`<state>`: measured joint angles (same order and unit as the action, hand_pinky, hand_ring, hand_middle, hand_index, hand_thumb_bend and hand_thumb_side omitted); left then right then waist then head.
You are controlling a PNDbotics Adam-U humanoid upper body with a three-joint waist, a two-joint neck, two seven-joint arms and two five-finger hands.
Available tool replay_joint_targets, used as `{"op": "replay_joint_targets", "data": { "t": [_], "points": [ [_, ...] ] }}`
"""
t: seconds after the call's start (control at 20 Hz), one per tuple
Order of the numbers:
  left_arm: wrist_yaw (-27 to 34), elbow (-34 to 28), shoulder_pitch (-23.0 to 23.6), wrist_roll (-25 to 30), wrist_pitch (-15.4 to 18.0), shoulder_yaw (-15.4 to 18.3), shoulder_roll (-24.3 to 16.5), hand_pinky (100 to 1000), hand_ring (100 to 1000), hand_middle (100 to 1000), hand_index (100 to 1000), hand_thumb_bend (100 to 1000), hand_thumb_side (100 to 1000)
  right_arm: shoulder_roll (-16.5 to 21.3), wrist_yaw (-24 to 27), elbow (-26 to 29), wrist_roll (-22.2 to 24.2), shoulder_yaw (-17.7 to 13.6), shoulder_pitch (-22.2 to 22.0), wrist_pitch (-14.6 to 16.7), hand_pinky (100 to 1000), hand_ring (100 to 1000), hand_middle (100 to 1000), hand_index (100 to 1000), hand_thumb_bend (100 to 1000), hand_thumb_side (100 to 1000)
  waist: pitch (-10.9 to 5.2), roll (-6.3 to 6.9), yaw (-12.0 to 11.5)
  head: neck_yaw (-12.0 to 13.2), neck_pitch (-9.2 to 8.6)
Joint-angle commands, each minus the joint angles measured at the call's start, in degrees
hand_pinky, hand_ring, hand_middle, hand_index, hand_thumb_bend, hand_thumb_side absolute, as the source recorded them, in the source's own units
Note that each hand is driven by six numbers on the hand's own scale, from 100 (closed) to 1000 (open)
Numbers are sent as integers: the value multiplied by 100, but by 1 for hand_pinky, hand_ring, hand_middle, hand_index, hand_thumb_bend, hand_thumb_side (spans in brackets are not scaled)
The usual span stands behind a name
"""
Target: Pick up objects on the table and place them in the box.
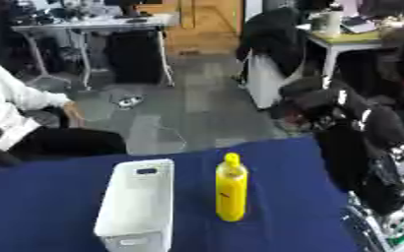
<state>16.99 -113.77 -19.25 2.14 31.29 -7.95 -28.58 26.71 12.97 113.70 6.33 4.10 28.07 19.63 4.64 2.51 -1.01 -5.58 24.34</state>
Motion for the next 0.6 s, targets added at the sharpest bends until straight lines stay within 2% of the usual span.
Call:
{"op": "replay_joint_targets", "data": {
  "t": [0.05, 0.35, 0.6],
  "points": [
    [-114, -82, -73, -105, -31, -15, -67, 646, 784, 899, 858, 350, 649, 68, -75, 89, -88, -17, 44, -94, 679, 585, 683, 667, 311, 995, -47, -9, 0, -31, 122],
    [-183, -82, -60, -170, -80, -50, -64, 649, 786, 904, 861, 336, 665, 61, -188, 89, -110, -11, 55, -300, 677, 581, 686, 669, 286, 994, -33, -3, 7, 31, 344],
    [-222, -82, -56, -177, -110, -58, -62, 654, 787, 905, 862, 326, 682, 62, -290, 89, -168, -13, 51, -470, 677, 577, 690, 674, 340, 994, -30, 0, 2, -19, 436]
  ]
}}
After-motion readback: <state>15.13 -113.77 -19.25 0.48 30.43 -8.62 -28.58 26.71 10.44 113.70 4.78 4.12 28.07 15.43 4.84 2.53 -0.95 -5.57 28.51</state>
